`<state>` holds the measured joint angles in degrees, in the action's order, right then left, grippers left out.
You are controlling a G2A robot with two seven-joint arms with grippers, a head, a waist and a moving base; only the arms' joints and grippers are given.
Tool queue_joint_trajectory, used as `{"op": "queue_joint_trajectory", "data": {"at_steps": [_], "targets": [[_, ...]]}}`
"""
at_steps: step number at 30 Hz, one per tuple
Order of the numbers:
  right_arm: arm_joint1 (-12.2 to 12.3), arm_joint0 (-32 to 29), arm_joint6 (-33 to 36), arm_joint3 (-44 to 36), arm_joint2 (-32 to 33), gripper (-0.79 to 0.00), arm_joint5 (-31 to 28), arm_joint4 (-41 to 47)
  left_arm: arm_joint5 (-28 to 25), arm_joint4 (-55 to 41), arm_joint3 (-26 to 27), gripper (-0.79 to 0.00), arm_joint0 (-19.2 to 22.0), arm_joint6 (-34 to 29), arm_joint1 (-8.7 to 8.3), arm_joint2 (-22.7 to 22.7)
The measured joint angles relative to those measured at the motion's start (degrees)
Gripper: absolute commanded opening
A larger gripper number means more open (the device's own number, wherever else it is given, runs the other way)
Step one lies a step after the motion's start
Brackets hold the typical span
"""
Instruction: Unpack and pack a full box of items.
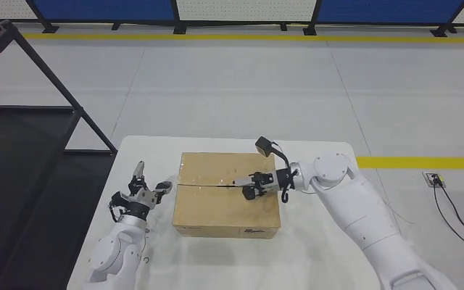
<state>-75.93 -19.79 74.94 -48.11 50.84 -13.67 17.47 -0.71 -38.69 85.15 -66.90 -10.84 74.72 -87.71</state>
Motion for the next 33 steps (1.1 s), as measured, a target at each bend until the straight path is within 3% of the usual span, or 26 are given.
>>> {"op": "queue_joint_trajectory", "data": {"at_steps": [8, 12, 17, 33], "targets": [[0.12, -0.11, 0.15, -0.12, 0.28, 0.000, -0.10, -0.20, -2.43, 1.40, -6.09, 0.000, 4.12, 1.00, 0.62, 3.10], [0.22, -0.26, 0.11, -0.35, 0.47, 0.000, 0.00, -0.39, -5.57, 1.24, -6.59, 0.000, 4.22, 1.21, 0.79, 2.92], [0.29, -0.46, 0.13, -0.66, 0.60, 0.000, 0.11, -0.45, -8.33, 1.35, -3.33, 0.000, 1.95, 1.44, 0.68, 1.24], [0.34, -1.37, -0.20, -1.25, 0.65, 0.000, -0.68, -0.55, -8.70, 0.25, 8.98, 0.000, -2.42, 1.07, 0.66, -0.71]]}}
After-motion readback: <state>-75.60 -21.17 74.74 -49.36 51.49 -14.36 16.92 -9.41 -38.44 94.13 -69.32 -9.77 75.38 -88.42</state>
